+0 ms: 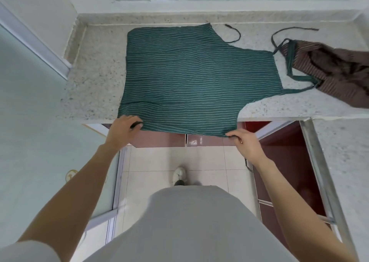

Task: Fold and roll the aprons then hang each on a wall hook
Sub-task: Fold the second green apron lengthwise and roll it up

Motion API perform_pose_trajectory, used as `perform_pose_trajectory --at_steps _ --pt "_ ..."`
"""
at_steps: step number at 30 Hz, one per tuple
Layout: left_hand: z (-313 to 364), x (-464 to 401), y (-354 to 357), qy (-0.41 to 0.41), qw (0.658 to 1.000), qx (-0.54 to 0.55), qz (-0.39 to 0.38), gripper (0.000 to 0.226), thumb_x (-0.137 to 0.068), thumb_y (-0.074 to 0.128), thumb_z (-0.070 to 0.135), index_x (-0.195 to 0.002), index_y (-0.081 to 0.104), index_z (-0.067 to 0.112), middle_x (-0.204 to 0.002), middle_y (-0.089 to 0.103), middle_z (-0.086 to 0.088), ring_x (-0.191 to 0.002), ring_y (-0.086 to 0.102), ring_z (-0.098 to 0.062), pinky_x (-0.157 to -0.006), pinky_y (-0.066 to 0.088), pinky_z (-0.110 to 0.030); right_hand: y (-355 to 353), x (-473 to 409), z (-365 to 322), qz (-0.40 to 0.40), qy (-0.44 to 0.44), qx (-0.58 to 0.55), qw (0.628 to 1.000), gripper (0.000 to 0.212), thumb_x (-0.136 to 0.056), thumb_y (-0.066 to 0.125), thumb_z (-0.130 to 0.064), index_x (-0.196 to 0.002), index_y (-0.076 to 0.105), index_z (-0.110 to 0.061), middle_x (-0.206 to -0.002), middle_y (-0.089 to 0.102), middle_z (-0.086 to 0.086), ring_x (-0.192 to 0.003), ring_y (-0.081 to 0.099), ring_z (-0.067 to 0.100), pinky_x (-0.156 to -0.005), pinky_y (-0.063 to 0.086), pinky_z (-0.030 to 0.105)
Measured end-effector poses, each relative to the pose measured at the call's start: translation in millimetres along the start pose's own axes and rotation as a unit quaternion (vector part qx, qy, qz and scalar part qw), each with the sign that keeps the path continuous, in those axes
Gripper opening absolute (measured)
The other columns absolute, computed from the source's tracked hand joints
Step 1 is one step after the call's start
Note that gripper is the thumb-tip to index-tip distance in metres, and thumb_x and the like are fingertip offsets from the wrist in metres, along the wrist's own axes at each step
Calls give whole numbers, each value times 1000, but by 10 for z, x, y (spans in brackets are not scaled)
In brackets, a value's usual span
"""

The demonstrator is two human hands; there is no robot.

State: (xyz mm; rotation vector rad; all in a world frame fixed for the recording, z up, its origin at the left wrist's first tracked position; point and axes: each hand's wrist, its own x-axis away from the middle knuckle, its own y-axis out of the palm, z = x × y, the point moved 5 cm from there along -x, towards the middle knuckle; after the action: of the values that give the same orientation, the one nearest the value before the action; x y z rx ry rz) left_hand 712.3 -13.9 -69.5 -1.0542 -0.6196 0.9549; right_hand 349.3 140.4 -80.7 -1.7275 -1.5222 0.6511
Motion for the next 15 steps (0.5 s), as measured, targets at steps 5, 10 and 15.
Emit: perform_pose_trajectory --at_steps 5,10,15 --pt "96 229 -3 -39 999 -19 32 10 -85 65 20 -84 70 12 -70 66 -8 -67 58 -29 -62 42 -30 -11 102 -38 23 2 57 998 27 -82 61 4 -105 69 -6 -98 64 11 -79 63 28 -76 53 39" --pt "93 380 -52 -111 988 -29 108 22 -80 57 29 -74 66 11 -60 59 -10 -59 53 -29 -60 42 -32 -215 73 -189 59 -41 69 995 8 -92 57 -14 -95 63 -11 -93 57 4 -69 57 23 -64 49 38" --pt "144 114 -322 -126 973 -17 190 31 -82 48 35 -77 66 10 -58 57 -12 -52 50 -28 -62 43 -35 -557 -449 -343 131 -26 28 991 12 -95 52 -23 -94 57 -12 -89 62 1 -77 56 20 -64 37 29"
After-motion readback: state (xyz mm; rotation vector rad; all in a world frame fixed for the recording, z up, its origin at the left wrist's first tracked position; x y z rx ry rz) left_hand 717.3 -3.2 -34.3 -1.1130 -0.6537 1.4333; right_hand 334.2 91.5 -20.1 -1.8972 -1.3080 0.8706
